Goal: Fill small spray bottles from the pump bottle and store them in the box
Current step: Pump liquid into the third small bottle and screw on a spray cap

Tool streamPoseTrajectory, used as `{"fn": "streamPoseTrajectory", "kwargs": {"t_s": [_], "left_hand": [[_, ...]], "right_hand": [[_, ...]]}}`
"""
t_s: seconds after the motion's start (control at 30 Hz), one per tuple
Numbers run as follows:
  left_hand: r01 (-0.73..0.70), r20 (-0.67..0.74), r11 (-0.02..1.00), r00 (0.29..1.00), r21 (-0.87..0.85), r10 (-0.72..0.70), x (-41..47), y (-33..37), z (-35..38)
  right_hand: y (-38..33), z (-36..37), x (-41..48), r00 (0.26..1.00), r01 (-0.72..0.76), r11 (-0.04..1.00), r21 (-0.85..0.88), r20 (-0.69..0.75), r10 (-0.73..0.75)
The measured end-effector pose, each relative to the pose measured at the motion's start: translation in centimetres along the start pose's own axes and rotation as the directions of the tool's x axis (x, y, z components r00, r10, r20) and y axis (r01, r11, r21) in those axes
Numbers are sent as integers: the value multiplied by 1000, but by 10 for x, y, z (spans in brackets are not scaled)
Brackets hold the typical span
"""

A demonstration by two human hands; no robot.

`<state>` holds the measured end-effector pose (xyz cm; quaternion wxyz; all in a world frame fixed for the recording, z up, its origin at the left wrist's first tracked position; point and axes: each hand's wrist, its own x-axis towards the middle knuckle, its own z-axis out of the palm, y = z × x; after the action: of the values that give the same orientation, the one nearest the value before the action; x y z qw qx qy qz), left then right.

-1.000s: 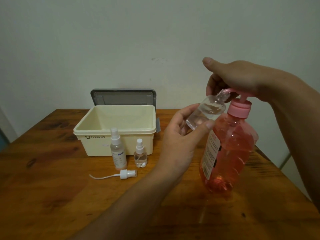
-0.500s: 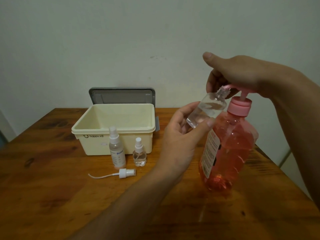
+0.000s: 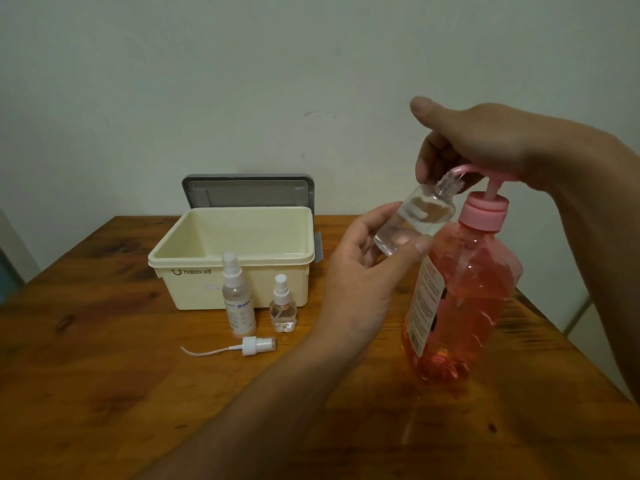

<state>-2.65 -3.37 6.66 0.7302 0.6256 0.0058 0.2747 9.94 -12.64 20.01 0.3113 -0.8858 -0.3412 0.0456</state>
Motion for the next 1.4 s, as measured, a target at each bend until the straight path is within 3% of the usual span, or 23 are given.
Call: {"fn": "streamPoseTrajectory", "kwargs": {"t_s": [0.67, 0.87, 1.13, 1.4], "left_hand": [[-2, 4, 1000, 1000, -31, 2, -1, 1, 1], [-7, 2, 1000, 1000, -16, 7, -1, 3, 2], [-13, -15, 1000, 1000, -27, 12, 0, 2, 1], [-13, -5, 999, 1000, -33, 13, 0, 4, 1]], "right_hand": [[6, 11, 3, 1000, 3, 998, -69, -18, -4], [0, 3, -1, 1000, 9, 1000, -5, -23, -9], [3, 11, 0, 1000, -3, 996, -92, -19, 1], [-2, 1, -2, 1000, -6, 999, -36, -24, 5]]}}
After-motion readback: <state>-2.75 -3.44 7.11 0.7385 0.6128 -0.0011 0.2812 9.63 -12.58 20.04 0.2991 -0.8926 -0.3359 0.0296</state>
